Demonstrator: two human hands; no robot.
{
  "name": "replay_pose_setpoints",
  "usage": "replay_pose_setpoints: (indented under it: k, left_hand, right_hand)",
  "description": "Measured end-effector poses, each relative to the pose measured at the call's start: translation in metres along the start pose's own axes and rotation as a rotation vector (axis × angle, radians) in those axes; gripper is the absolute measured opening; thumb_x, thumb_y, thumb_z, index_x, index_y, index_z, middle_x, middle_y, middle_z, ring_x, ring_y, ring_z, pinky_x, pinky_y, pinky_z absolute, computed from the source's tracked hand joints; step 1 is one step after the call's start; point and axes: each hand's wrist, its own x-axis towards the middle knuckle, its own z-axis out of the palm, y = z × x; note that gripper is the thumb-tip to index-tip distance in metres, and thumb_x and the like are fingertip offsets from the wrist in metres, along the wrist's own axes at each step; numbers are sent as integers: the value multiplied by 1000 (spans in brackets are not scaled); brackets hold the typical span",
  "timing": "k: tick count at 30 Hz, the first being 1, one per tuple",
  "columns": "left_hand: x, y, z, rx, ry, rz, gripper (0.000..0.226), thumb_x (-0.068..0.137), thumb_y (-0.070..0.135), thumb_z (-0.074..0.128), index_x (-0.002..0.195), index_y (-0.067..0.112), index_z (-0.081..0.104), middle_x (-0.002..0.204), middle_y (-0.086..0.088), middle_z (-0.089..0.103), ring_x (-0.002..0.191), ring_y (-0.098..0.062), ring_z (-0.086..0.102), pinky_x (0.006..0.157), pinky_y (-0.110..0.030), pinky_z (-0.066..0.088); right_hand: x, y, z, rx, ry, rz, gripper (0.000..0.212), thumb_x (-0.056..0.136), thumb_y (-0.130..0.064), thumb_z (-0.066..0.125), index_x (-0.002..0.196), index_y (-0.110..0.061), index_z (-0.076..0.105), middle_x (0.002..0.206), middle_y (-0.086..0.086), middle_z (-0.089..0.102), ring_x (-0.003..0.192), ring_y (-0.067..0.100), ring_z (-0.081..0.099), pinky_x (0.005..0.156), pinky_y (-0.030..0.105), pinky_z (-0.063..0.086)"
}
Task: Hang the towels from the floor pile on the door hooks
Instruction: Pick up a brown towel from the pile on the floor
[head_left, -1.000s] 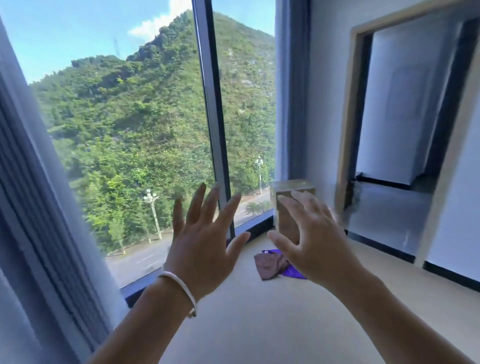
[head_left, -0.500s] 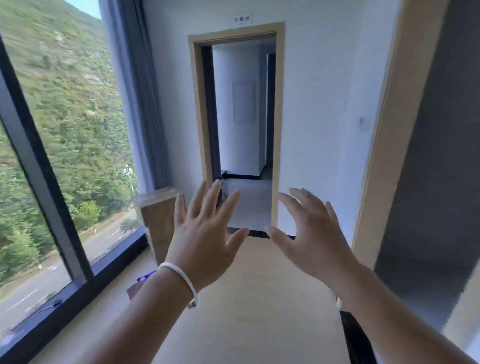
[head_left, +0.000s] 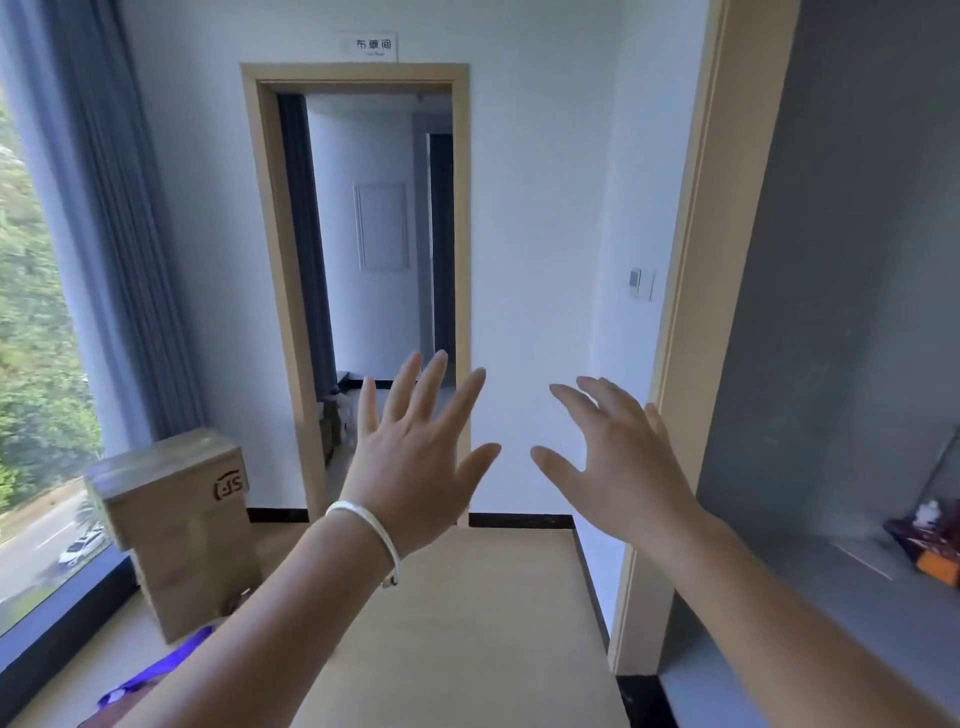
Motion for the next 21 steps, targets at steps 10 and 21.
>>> replay_pose_setpoints:
  k: [10, 21]
  left_hand:
    - [111, -49, 82, -9, -4, 20, 71, 86, 69, 9, 148, 41, -8, 160, 1, -8, 145, -19, -20, 115, -53, -9]
    - [269, -54, 195, 5, 27, 23, 70, 87, 68, 13, 149, 40, -5, 161, 0, -4, 146, -20, -17, 116, -55, -7]
  right_hand:
    - [112, 30, 72, -5, 24, 6, 63, 91, -59, 44, 146, -36, 25, 155, -8, 22, 144, 11, 10, 118, 48, 10]
    - [267, 132, 148, 6, 56, -19, 64, 90, -59, 45, 146, -35, 27, 154, -7, 23, 144, 11, 10, 116, 47, 9]
